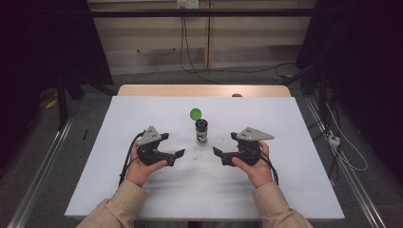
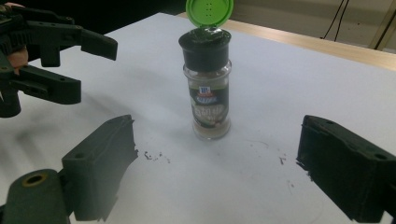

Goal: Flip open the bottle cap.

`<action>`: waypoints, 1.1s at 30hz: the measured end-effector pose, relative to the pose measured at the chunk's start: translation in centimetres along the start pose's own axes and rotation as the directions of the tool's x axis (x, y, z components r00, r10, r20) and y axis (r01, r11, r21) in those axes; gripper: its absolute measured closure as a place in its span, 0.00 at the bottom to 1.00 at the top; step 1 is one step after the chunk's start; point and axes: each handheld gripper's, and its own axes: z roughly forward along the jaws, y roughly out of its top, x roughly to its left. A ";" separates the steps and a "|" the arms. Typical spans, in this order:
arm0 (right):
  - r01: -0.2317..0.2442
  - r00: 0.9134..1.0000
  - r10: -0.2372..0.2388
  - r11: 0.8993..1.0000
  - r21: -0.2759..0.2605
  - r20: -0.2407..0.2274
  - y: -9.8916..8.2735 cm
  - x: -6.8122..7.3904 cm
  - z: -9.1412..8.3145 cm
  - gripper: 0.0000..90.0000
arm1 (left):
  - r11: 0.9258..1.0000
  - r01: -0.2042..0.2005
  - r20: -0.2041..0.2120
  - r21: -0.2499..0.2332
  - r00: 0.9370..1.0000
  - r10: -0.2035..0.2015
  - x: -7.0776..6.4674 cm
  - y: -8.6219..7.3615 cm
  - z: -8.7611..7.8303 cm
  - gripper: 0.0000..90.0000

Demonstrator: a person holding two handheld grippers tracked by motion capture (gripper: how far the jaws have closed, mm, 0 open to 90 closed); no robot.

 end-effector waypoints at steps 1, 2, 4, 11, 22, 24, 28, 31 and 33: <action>-0.004 1.000 0.004 1.000 0.000 0.000 -0.1 -0.1 -0.1 0.12 | 1.000 -0.009 -0.001 0.001 1.000 0.009 0.1 -0.1 -0.1 0.10; -0.007 1.000 0.007 1.000 0.000 0.000 -0.3 -0.1 -0.2 0.12 | 1.000 -0.012 0.001 0.005 1.000 0.012 0.2 -0.2 -0.3 0.10; -0.006 1.000 0.006 1.000 0.001 0.003 -0.5 -0.3 -0.5 0.12 | 1.000 -0.001 0.005 0.007 1.000 0.001 0.2 -0.4 -0.5 0.10; -0.016 1.000 0.016 1.000 0.005 0.015 -1.7 -0.8 -1.4 0.12 | 1.000 -0.001 -0.005 0.017 1.000 0.001 0.7 -1.0 -1.4 0.10; -0.026 0.999 0.026 1.000 0.015 0.025 -3.1 -1.1 -2.4 0.12 | 1.000 0.005 -0.012 0.014 1.000 -0.004 1.2 -1.6 -2.8 0.09; -0.026 0.999 0.026 0.999 0.019 0.029 -3.4 -1.2 -2.6 0.12 | 1.000 0.010 -0.012 0.014 1.000 -0.010 1.2 -1.8 -3.0 0.09; -0.027 0.999 0.026 0.999 0.017 0.032 -3.7 -1.3 -3.0 0.12 | 1.000 0.004 -0.014 0.017 1.000 -0.004 1.2 -2.0 -3.4 0.09; -0.023 0.999 0.022 1.000 0.021 0.036 -4.0 -1.5 -3.3 0.12 | 1.000 0.002 -0.015 0.020 1.000 -0.002 1.3 -2.2 -3.7 0.09; -0.029 0.999 0.028 0.999 0.020 0.042 -4.1 -1.5 -3.5 0.12 | 1.000 0.006 -0.018 0.023 1.000 -0.006 1.4 -2.3 -3.9 0.09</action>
